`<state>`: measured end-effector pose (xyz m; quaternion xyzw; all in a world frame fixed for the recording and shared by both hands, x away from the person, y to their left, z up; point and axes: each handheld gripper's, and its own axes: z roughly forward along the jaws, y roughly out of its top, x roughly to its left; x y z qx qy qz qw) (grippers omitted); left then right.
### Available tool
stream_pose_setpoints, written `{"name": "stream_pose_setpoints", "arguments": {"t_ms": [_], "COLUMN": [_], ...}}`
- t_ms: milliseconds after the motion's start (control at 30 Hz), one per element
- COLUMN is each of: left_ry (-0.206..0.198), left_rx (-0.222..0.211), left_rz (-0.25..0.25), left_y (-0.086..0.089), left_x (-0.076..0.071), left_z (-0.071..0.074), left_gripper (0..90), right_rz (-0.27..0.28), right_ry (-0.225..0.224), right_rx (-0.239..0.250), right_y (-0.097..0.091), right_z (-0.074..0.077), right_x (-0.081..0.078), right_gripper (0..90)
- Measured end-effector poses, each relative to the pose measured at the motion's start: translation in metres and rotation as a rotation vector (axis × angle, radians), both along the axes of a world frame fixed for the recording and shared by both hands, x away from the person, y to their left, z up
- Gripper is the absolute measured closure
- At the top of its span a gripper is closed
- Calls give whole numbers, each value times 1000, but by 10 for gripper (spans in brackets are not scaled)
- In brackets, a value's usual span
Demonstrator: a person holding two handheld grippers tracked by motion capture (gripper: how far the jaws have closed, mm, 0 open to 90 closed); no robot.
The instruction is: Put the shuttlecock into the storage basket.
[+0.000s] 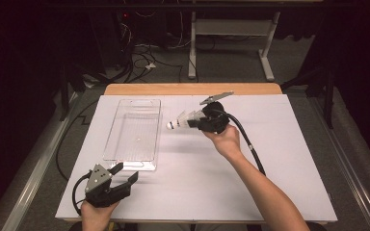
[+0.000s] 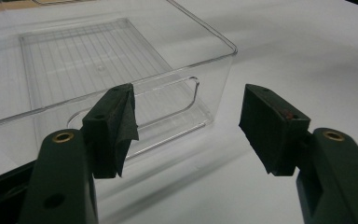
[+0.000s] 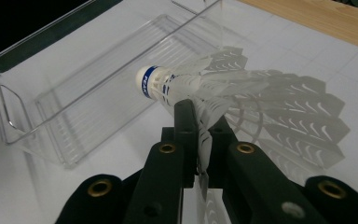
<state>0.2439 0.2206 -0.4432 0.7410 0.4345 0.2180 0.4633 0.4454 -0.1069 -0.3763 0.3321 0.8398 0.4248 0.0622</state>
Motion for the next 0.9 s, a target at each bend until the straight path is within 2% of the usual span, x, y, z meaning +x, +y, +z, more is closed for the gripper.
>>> {"name": "stream_pose_setpoints", "arguments": {"t_ms": [367,900], "left_ry": [-5,-2], "left_rx": [14,13], "left_rz": [1,-11], "left_y": [0,-2], "left_x": [-2,-2], "left_z": [0,0], "left_gripper": [368,368], "right_rz": [45,127], "right_ry": [-1,-10], "right_rx": [26,-6], "right_y": [23,71], "right_z": [3,5], "right_x": [-5,-17], "right_gripper": [877,880]}}
